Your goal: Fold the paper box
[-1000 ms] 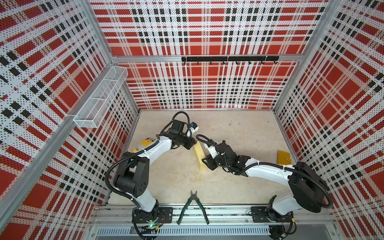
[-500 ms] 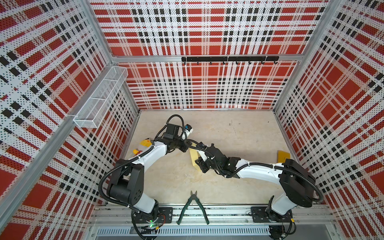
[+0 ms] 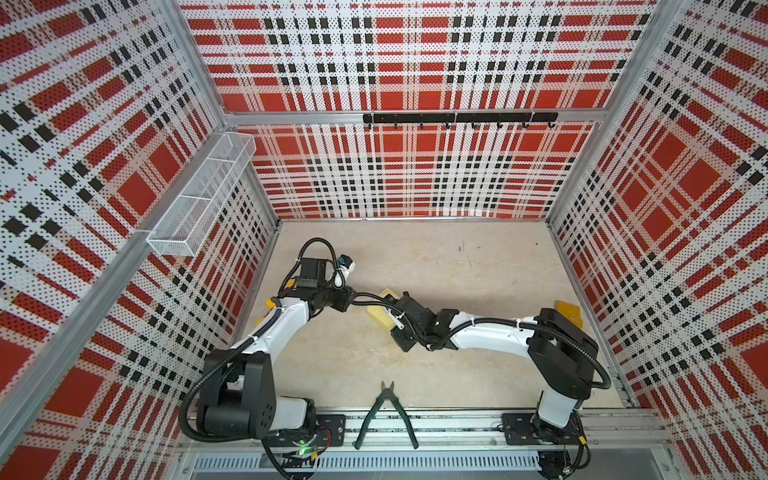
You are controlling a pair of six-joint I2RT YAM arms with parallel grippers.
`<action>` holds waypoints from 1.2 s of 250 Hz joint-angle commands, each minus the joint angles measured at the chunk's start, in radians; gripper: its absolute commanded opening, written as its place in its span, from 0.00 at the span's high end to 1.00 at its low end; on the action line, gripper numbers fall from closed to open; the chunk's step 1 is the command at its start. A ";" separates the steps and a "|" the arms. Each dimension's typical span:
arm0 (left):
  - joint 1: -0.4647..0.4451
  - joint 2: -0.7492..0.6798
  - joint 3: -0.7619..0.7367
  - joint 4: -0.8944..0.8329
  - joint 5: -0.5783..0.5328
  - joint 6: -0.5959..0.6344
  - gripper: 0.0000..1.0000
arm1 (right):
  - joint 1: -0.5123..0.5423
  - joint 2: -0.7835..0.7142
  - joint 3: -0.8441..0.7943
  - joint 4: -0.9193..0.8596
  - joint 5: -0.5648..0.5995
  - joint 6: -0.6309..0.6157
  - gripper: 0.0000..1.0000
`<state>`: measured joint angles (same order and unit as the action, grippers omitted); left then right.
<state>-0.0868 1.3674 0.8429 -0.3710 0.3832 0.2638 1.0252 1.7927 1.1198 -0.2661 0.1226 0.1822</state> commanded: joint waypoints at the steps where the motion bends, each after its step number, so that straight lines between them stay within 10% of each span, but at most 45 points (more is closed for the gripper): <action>1: 0.021 -0.019 0.016 -0.017 -0.006 0.044 0.67 | -0.008 -0.016 0.026 0.013 0.011 -0.034 0.56; 96: 0.123 -0.039 0.010 -0.001 0.050 -0.001 0.45 | -0.010 -0.014 0.033 -0.102 0.136 -0.234 0.33; 154: 0.173 -0.041 0.024 -0.042 0.046 -0.015 0.00 | 0.001 0.010 0.071 -0.060 0.138 -0.295 0.26; 241: 0.168 0.024 0.012 0.025 -0.037 0.003 0.01 | 0.017 0.067 0.109 -0.025 0.104 -0.297 0.25; 300: 0.156 0.020 -0.151 0.393 0.022 -0.033 0.00 | -0.071 0.021 0.024 -0.071 0.164 -0.276 0.25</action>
<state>0.0795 1.3876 0.7544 -0.2001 0.3790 0.2588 1.0046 1.8576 1.1839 -0.3264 0.2504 -0.0891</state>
